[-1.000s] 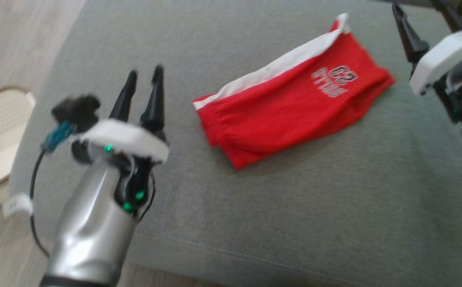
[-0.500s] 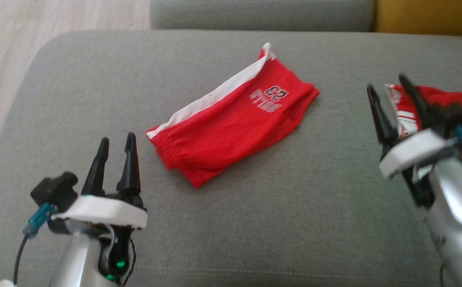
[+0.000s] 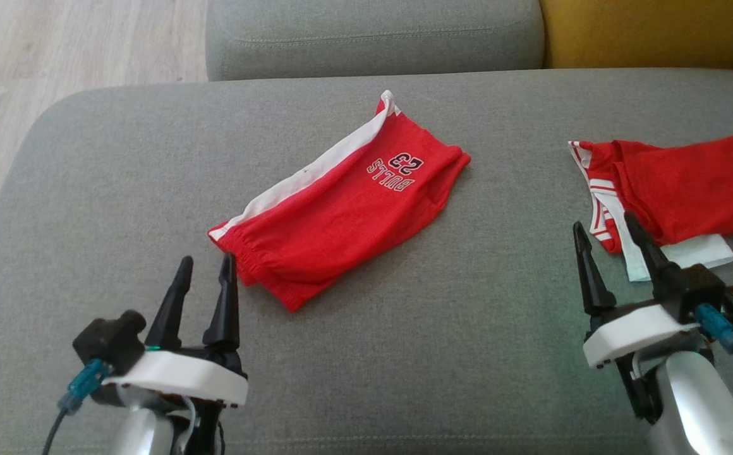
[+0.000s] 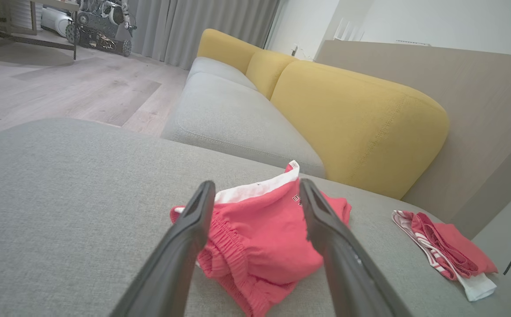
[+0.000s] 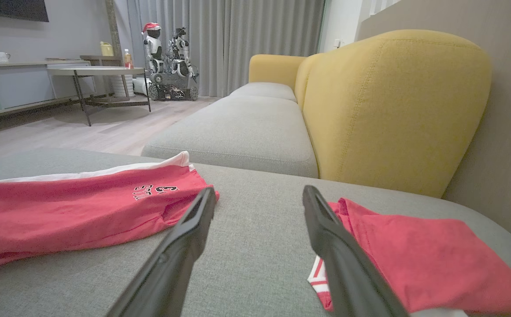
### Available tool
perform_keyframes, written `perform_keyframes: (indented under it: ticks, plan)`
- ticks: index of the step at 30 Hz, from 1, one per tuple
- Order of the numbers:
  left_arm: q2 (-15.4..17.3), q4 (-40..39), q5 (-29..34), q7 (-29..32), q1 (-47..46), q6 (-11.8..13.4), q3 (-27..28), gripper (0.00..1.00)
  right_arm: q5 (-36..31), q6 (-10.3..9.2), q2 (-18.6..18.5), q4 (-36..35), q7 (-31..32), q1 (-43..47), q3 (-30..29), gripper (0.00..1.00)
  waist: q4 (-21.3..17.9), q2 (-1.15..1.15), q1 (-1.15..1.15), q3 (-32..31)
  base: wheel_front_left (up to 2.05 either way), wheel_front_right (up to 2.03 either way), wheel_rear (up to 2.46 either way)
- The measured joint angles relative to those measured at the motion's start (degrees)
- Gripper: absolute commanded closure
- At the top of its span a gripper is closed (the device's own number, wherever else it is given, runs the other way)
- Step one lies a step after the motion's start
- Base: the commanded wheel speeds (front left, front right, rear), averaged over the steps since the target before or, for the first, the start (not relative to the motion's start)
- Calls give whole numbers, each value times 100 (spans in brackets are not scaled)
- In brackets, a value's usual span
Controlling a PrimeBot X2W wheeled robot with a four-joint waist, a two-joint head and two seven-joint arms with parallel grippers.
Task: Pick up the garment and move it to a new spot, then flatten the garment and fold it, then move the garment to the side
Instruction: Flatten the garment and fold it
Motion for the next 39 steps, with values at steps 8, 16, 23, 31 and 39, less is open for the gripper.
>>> perform_keyframes:
  ticks: [8, 16, 23, 31, 39]
  plan:
    - [1, -36, -57, 0, -18, 52, -168, 0, 168, 0, 64, -175, 475, 14, -69, 0, 132, 0, 0, 121, 0, 0, 0]
    - [1, -41, -125, 0, -272, 64, -343, 0, 1928, 0, 282, 96, 1740, -532, -181, 0, 499, 0, 0, 440, 0, 0, 0]
    - [0, -37, -257, 0, -410, 105, -671, 0, 3033, 0, 369, 678, 2989, -1425, -767, 0, 982, 0, 0, 737, 0, 0, 0]
    - [-1, -83, -417, 0, -561, 169, -981, 0, 3051, -1, 381, 1677, 3465, -2253, -1586, 0, 1486, 0, 0, 1000, 0, 0, 0]
    - [-7, -183, -509, 0, -637, 254, -1241, 0, 2397, -1, 383, 2662, 3650, -3019, -2277, 0, 1900, 0, 0, 1251, 0, 0, 0]
